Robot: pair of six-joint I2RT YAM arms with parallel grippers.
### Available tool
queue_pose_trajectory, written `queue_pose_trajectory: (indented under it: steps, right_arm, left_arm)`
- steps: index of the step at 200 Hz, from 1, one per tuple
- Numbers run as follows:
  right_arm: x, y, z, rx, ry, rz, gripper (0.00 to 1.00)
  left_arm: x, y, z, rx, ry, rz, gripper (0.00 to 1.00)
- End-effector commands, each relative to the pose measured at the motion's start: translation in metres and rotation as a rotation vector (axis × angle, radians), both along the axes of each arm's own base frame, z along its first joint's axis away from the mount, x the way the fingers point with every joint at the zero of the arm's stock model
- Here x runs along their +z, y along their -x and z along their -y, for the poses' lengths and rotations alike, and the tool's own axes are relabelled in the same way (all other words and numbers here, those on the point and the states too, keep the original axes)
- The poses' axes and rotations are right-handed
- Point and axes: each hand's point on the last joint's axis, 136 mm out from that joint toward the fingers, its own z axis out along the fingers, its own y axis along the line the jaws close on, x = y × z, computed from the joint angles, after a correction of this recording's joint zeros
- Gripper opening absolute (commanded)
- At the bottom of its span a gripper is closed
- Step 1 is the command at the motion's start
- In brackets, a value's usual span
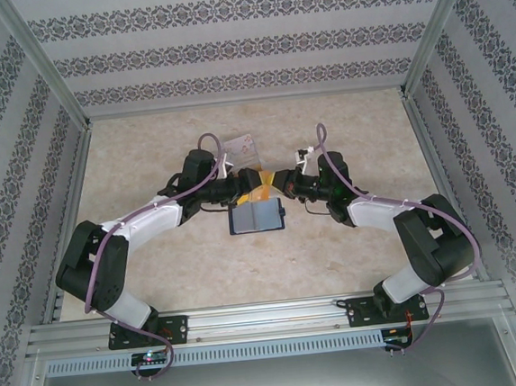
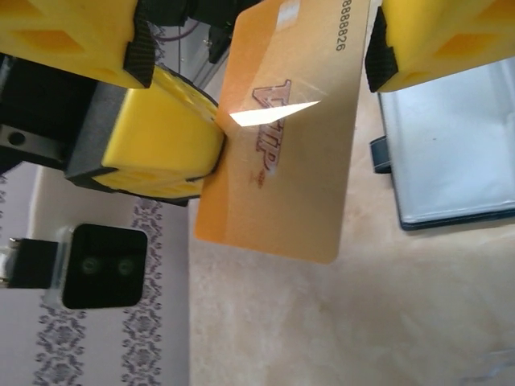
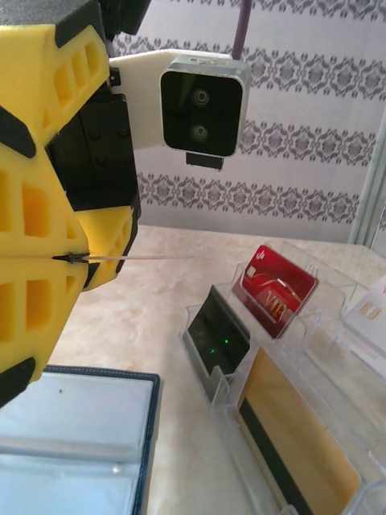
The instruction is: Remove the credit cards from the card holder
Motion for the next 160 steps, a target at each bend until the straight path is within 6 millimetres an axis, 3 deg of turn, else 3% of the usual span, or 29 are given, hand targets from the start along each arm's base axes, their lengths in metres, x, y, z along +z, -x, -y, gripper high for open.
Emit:
queue_pose_trajectory:
  steps: [1,59,97,131,160]
  right_arm:
    - [0.019,0.003,0.001,0.013,-0.063,0.030,0.00]
    - [0.023,0.001,0.002,0.013,-0.069,0.053,0.00]
    - [0.010,0.002,0.004,0.008,-0.023,0.024,0.00]
    - [-0.013,0.005,0.016,-0.027,0.086,-0.024,0.48]
    - [-0.034,0.006,0.035,-0.073,0.191,-0.063,0.68]
  left_arm:
    - [0.033,-0.005,0.001,-0.034,0.106,0.076,0.64]
    - [0.034,-0.007,-0.004,-0.035,0.107,0.085,0.25]
    - [0.026,-0.007,-0.008,-0.030,0.055,0.086,0.01]
    - [0.012,-0.008,-0.021,-0.020,-0.095,0.114,0.00]
    - [0.002,-0.011,-0.040,-0.042,-0.312,0.186,0.00]
